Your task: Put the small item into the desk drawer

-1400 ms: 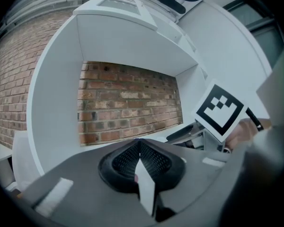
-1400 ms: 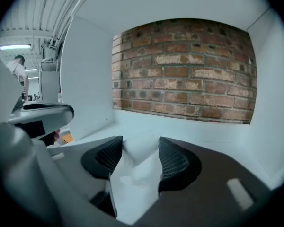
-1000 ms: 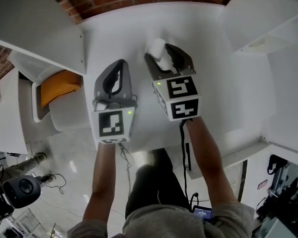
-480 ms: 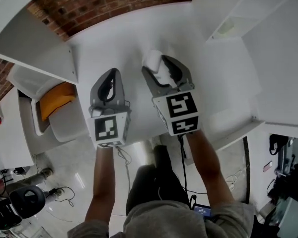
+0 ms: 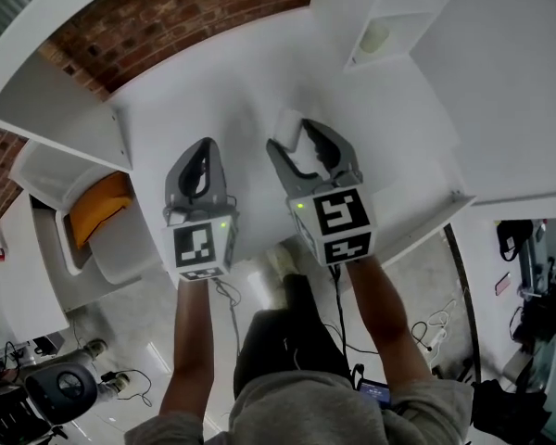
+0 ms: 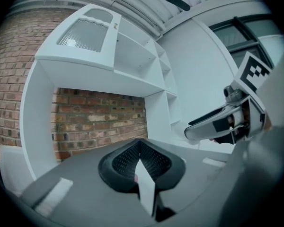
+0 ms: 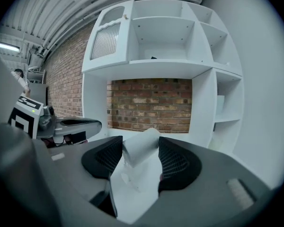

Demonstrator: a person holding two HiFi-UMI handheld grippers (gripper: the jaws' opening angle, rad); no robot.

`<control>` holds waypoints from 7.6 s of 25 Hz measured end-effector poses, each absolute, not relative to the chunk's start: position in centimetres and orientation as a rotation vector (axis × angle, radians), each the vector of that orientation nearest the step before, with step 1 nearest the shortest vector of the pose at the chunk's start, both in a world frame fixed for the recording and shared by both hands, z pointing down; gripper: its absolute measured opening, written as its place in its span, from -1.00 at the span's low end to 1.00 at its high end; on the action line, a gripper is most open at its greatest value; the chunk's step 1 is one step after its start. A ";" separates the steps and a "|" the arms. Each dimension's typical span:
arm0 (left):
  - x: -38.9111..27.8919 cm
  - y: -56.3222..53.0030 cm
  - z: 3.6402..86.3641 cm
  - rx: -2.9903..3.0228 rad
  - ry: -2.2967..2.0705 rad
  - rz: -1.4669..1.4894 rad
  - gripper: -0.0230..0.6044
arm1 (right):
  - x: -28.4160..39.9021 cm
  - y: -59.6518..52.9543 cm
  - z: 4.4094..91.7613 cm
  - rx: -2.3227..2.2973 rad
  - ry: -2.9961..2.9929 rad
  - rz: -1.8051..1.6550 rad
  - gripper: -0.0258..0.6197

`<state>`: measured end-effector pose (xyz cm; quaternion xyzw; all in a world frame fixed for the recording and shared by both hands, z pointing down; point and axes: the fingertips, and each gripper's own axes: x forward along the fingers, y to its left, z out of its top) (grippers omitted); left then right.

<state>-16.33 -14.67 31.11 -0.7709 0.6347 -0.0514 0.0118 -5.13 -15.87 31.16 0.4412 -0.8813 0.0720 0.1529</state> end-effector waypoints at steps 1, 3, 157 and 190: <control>-15.7 -14.4 31.0 -2.415 1.964 -0.160 -0.89 | -4.3 -15.5 31.1 1.284 -2.521 0.212 -0.16; -14.3 -13.9 30.6 -2.433 1.930 -0.158 -0.89 | -2.6 -14.8 30.8 1.325 -2.507 0.218 -0.16; 8.9 2.2 28.8 -2.573 1.951 -0.290 -0.89 | 21.5 0.4 28.7 1.395 -2.420 0.275 -0.85; 6.8 10.1 28.0 -2.613 1.900 -0.309 -0.89 | 25.6 10.4 28.7 1.558 -2.355 0.267 -0.91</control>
